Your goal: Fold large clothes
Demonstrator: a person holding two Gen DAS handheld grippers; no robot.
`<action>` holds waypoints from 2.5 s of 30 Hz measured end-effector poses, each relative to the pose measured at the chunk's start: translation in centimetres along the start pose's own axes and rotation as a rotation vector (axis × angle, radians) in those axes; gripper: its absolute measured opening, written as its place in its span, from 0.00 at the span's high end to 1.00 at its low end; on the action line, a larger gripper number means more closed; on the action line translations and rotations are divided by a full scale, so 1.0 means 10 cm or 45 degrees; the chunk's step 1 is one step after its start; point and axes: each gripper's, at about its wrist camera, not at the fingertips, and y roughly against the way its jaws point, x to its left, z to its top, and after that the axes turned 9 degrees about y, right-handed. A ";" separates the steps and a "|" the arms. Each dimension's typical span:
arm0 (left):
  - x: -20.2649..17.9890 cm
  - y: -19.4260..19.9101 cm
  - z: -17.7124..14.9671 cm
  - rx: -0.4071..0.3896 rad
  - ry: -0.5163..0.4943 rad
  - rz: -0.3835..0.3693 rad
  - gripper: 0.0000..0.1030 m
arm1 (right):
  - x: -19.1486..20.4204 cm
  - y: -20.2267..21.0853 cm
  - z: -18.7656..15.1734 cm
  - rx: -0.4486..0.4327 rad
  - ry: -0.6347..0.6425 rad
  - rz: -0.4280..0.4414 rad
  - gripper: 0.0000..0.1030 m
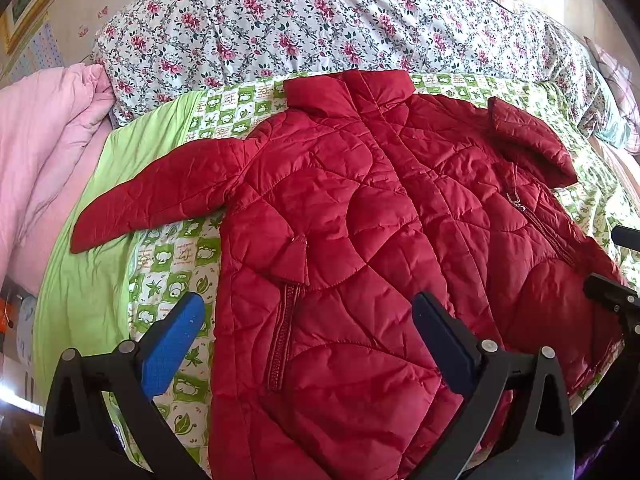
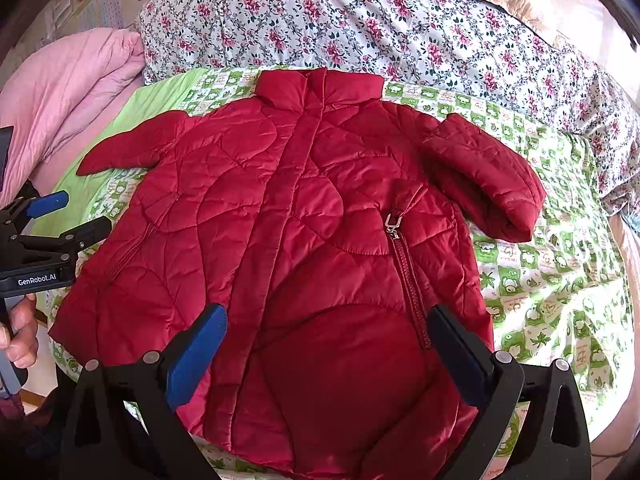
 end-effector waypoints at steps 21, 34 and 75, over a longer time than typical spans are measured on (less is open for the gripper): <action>0.00 -0.05 0.01 -0.046 0.041 -0.063 0.00 | 0.02 -0.07 0.03 0.047 0.005 0.010 0.02; 0.10 -0.18 0.10 -0.062 0.099 -0.169 0.00 | -0.23 -0.20 0.11 0.019 -0.039 0.025 0.02; 0.36 -0.89 0.43 0.087 0.410 -0.356 0.00 | -1.85 -1.31 0.96 -0.013 -0.139 -0.051 0.89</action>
